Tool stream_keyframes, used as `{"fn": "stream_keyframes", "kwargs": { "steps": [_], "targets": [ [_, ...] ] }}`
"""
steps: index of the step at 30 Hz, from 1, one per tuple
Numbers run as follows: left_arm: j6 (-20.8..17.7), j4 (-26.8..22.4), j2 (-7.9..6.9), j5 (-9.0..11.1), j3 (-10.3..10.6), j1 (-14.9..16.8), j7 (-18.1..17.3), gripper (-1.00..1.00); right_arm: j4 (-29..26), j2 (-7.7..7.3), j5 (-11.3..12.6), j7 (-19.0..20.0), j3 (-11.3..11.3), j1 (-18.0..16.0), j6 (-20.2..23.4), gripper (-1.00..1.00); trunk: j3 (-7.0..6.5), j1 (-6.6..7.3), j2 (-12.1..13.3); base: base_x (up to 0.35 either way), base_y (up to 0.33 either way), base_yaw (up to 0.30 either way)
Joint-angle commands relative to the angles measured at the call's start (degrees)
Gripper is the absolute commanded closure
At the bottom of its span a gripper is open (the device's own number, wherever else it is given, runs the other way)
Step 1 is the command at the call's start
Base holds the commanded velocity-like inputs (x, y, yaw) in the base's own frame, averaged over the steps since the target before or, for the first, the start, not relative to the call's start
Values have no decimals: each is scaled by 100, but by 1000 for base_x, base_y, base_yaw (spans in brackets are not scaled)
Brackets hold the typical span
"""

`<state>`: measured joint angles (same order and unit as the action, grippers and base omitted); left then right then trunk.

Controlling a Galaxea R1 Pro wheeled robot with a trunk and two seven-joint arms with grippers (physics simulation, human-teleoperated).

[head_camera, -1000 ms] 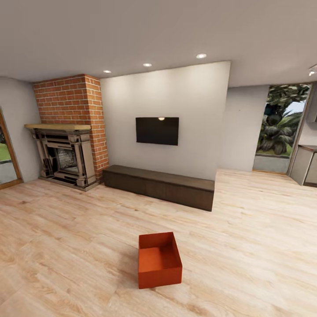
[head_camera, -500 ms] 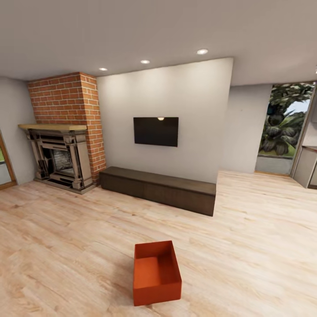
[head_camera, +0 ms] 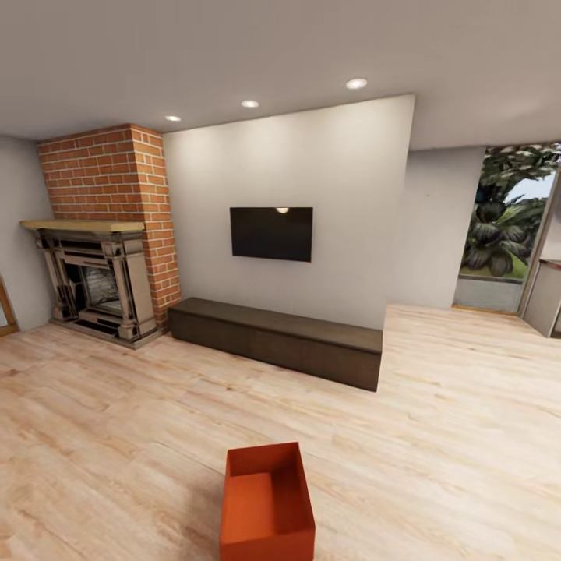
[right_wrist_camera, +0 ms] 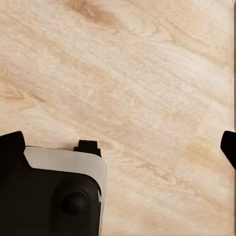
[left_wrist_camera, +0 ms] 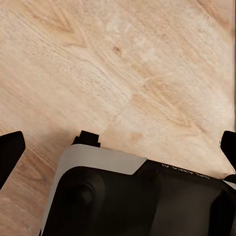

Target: Move the two storage containers from the living room to the garage. In the garage, place one container on the floor and stack the other container on top of it (either order is fine).

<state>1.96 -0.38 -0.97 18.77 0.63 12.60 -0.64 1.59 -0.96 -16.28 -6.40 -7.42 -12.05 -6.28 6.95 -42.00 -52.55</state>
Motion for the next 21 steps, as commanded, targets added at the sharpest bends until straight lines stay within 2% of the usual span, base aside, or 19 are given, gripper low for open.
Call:
{"fn": "stream_keyframes", "kwargs": {
  "steps": [1, 21],
  "targets": [
    [21, 8, 0, 31, 8, 5, -7, -100, 17, -1, -59, -19, -49, -8, -31, -100, 8, -3, -5, 270, -167, 0],
    [23, 8, 0, 31, 7, 5, -7, -100, 17, -44, -68, -18, -41, -8, -11, -100, 8, -3, -5, 265, -170, 0]
  ]
}}
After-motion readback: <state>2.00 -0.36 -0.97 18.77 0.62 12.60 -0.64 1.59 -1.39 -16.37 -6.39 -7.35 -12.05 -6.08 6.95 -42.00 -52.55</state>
